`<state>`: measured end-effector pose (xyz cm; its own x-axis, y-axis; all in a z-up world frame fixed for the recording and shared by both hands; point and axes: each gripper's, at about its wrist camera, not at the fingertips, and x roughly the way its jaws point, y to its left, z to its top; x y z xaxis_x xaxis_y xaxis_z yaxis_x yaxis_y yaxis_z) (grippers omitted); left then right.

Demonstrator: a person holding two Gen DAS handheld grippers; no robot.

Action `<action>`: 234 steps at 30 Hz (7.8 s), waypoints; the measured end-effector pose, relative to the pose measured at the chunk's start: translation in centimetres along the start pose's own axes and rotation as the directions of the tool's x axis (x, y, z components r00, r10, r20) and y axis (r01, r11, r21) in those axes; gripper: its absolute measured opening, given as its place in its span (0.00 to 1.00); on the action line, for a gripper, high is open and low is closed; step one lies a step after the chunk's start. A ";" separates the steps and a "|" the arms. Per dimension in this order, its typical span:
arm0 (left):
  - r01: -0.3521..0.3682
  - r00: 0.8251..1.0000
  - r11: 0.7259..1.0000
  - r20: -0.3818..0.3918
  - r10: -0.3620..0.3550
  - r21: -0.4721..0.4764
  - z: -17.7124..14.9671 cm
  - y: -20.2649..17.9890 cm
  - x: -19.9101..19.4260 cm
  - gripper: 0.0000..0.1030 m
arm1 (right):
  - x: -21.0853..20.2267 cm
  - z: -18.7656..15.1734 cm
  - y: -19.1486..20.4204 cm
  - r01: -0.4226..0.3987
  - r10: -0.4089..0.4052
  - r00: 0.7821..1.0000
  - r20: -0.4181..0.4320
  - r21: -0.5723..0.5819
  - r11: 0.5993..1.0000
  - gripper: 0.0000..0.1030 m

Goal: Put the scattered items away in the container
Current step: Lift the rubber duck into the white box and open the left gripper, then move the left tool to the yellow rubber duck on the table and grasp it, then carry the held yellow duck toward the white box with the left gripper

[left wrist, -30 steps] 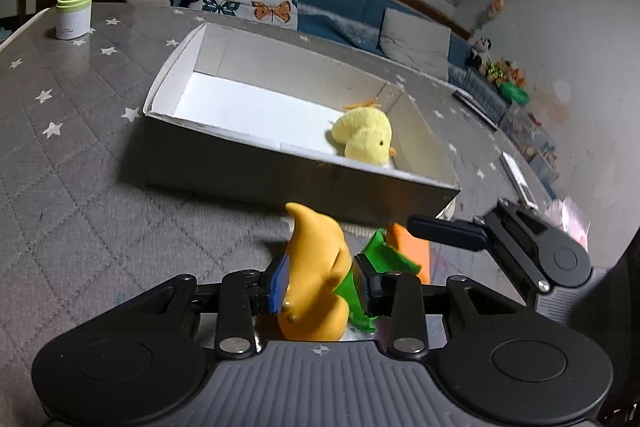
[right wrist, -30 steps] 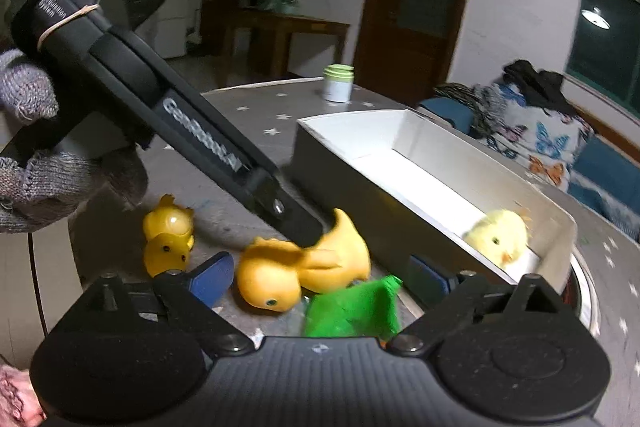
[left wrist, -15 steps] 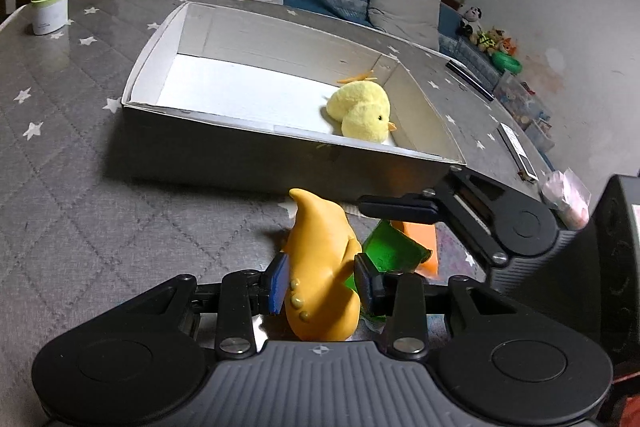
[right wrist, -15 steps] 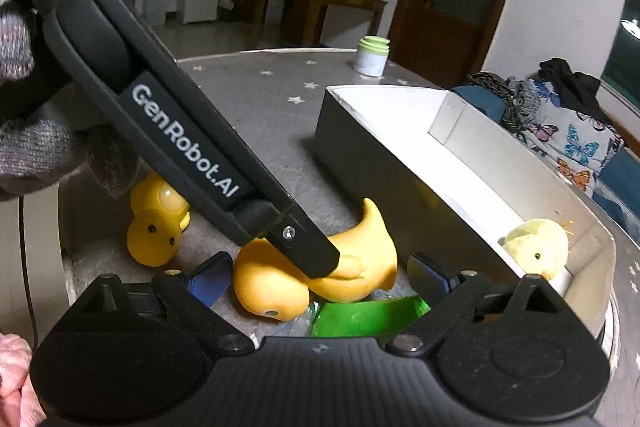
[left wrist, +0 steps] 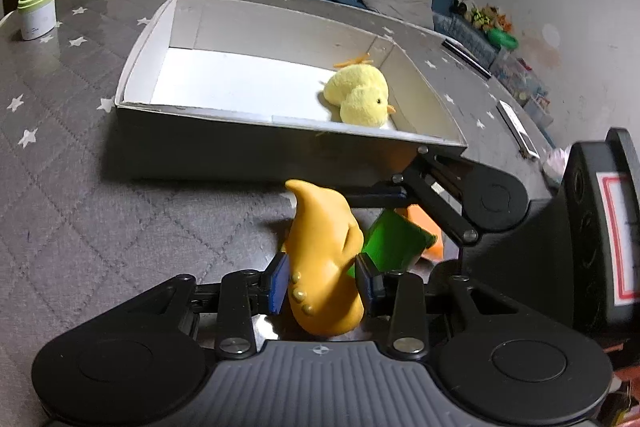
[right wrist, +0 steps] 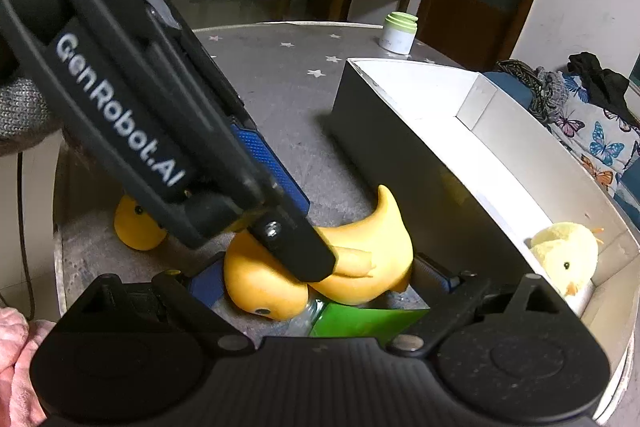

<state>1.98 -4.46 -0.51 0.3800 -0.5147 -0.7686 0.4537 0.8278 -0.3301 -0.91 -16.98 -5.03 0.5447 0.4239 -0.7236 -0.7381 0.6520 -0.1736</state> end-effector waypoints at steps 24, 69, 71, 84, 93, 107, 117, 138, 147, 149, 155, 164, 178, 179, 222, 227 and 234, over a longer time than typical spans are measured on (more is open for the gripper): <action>0.011 1.000 1.000 0.006 -0.011 0.010 -0.1 -0.8 -1.3 0.42 | -1.5 0.3 0.8 0.050 -0.049 0.998 0.041 -0.010 0.999 0.91; 0.163 0.983 0.980 -0.063 -0.171 -0.110 16.4 5.0 8.9 0.42 | 6.0 4.8 -18.9 0.001 0.008 0.991 -0.133 0.069 0.998 0.91; 0.165 0.983 0.979 -0.066 -0.174 -0.117 16.3 5.3 9.1 0.42 | 6.0 4.8 -18.9 -0.002 0.012 0.990 -0.144 0.066 0.998 0.91; 0.164 0.981 0.977 -0.083 -0.177 -0.139 16.0 5.5 10.0 0.41 | 6.7 4.8 -18.0 -0.016 0.022 0.976 -0.215 0.027 1.000 0.91; 0.143 0.988 0.982 -0.047 -0.150 -0.126 16.0 5.5 8.7 0.41 | 6.4 4.5 -18.0 -0.003 0.009 0.974 -0.228 0.026 1.000 0.92; 0.133 0.991 0.985 0.028 -0.130 -0.108 15.0 4.3 5.0 0.41 | 4.5 4.4 -18.2 0.064 -0.050 0.979 -0.196 0.065 0.996 0.92; 0.121 0.990 0.988 0.086 -0.113 -0.098 13.9 3.6 1.9 0.41 | 4.0 4.3 -18.3 0.077 -0.061 0.980 -0.189 0.078 0.994 0.93; 0.047 0.987 0.995 0.155 -0.032 -0.089 9.9 3.1 -3.1 0.41 | -0.8 4.2 -16.0 0.054 -0.047 0.997 -0.065 0.104 0.993 0.95; -0.015 0.983 0.998 0.184 0.027 -0.068 4.5 1.5 -5.9 0.41 | -6.1 3.2 -9.6 0.021 -0.025 0.995 0.099 0.042 0.999 0.97; -0.035 0.982 0.997 0.184 0.047 -0.072 3.2 1.3 -6.3 0.41 | -6.8 2.9 -7.7 -0.010 0.007 0.992 0.128 0.022 1.000 0.97; -0.077 0.977 0.990 0.189 0.099 -0.121 -1.5 1.5 -7.8 0.41 | -6.9 1.8 -2.7 -0.097 0.103 0.984 0.145 -0.046 0.994 0.97; -0.094 0.978 0.967 0.158 0.134 -0.236 -7.2 2.8 -9.4 0.41 | -4.5 0.1 2.2 -0.134 0.147 0.988 0.050 -0.204 0.970 0.95; -0.049 0.987 0.931 0.123 0.100 -0.361 -8.5 4.1 -7.9 0.40 | -3.0 -0.8 3.8 -0.185 0.188 0.982 -0.010 -0.235 0.954 0.86; -0.048 0.988 0.928 0.121 0.099 -0.370 -8.5 4.3 -7.8 0.40 | -3.0 -0.8 3.9 -0.190 0.193 0.981 -0.010 -0.232 0.954 0.85; 0.001 0.997 0.961 0.076 0.020 -0.277 -7.0 6.8 -6.9 0.33 | 0.0 1.0 5.0 -0.204 0.218 0.976 0.029 -0.251 0.946 0.86; 0.027 0.998 0.953 0.065 -0.008 -0.301 -7.0 7.0 -6.5 0.33 | 1.0 1.8 4.8 -0.233 0.249 0.968 0.023 -0.280 0.931 0.87; 0.029 0.999 0.949 0.048 -0.015 -0.313 -6.9 6.9 -6.0 0.33 | 2.1 2.6 4.2 -0.298 0.310 0.951 0.001 -0.272 0.915 0.85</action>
<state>-2.74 5.87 -1.93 0.4112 -0.5372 -0.7364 0.1895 0.8406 -0.5074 -1.77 -11.74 -5.57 0.2891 0.6056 -0.7414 -0.9461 0.2991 -0.1246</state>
